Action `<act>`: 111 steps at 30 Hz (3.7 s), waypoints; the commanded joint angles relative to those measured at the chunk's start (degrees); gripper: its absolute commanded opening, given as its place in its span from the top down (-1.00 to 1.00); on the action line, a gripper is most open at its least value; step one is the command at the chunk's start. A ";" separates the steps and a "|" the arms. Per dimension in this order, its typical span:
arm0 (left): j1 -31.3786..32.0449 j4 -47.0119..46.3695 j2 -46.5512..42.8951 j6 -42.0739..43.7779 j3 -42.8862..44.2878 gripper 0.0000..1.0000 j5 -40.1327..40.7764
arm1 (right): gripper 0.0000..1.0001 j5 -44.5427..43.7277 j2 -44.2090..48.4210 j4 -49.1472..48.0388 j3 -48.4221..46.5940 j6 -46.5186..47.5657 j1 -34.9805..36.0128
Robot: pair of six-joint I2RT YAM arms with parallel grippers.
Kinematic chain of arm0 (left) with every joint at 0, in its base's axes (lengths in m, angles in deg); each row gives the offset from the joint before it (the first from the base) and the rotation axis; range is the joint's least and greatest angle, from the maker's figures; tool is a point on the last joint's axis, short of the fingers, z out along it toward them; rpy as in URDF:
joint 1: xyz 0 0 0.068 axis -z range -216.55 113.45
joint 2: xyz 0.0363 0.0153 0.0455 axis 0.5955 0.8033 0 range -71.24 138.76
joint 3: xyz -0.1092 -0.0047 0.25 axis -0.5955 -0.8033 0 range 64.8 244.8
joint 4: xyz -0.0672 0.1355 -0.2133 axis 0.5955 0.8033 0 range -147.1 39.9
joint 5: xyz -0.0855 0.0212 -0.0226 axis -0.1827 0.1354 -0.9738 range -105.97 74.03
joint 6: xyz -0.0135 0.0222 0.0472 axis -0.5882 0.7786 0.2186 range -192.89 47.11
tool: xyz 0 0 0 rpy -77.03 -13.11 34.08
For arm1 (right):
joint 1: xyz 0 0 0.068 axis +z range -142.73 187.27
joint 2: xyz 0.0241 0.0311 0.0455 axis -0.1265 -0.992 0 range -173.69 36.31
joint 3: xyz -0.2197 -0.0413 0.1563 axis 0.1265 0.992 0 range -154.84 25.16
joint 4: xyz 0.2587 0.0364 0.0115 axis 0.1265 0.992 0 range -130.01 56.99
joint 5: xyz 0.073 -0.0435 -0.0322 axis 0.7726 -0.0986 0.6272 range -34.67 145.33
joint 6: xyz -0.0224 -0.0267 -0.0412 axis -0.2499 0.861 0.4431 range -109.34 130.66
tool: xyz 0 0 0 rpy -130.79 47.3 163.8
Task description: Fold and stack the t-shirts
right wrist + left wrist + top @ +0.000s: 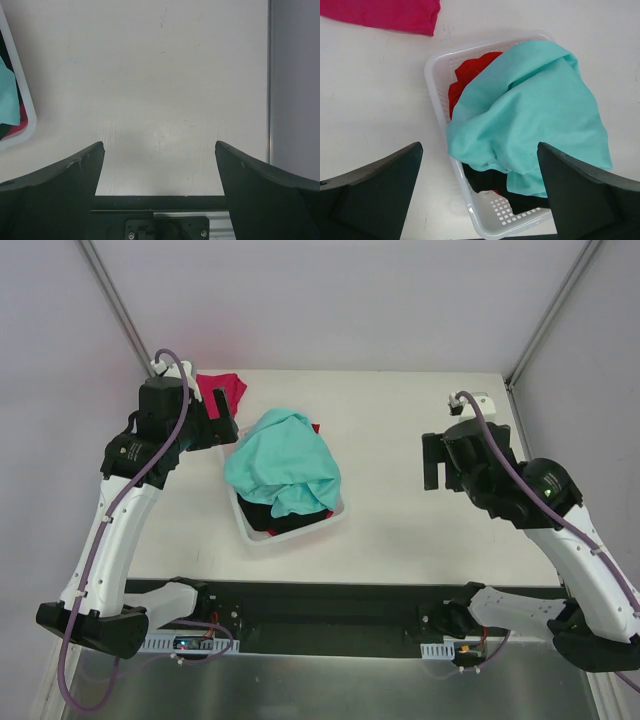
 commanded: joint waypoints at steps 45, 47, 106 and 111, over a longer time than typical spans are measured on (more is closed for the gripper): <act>-10.57 10.09 3.50 -7.42 -0.10 -0.98 2.78 | -0.93 33.08 -19.92 -21.01 14.63 0.91 1.45; -10.49 10.17 3.32 -7.16 -0.27 -0.98 3.22 | -0.93 32.91 -23.34 -21.54 12.10 1.44 1.45; -10.57 10.17 1.30 -5.40 -0.28 -0.98 1.02 | -0.93 3.82 -39.01 -10.38 8.82 -4.45 -0.56; -10.57 10.26 0.95 -5.31 -1.06 -0.98 0.94 | -0.93 4.17 -37.78 -10.81 11.37 -4.27 -5.40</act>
